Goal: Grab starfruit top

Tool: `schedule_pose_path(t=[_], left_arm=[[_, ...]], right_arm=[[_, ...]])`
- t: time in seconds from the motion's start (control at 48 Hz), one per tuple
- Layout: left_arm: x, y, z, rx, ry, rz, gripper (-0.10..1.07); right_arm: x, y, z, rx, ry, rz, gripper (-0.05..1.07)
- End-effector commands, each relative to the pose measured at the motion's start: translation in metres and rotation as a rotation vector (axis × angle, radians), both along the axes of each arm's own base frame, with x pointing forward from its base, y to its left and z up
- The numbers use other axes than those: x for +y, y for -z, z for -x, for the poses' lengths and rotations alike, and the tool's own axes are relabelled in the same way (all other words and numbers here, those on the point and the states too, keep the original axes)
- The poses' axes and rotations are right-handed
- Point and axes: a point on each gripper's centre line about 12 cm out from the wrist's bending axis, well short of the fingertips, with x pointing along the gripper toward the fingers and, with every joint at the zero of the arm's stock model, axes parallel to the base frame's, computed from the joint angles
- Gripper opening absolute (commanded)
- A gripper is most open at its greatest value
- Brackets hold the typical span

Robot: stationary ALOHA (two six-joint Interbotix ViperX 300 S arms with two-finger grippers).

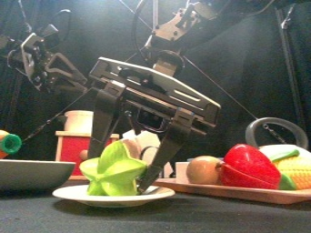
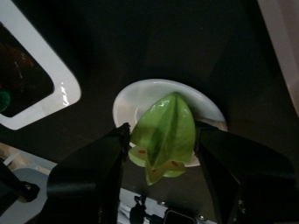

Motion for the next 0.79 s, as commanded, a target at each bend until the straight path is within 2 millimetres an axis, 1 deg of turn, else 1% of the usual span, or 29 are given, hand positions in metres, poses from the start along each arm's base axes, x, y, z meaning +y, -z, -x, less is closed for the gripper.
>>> schedule_pose_path(t=[0.0,0.146,0.375,0.771], left_arm=[[0.0,-0.004,-0.002,-0.013,0.004,-0.006,0.78],[0.0,-0.004,-0.002,-0.013,0.003,-0.006,0.78],[0.0,-0.004,-0.002,-0.013,0.004,-0.006,0.78],[0.0,-0.005,-0.002,-0.014,0.004,-0.006,0.78]], right_arm=[[0.001,-0.022,-0.007,-0.051,-0.004,-0.005,0.8],[0.001,-0.029,-0.007,-0.045,-0.025,0.012,0.76],[0.0,-0.045,-0.009,-0.051,-0.056,0.053,0.75],[-0.004,-0.044,-0.007,-0.047,-0.068,0.079,0.75]])
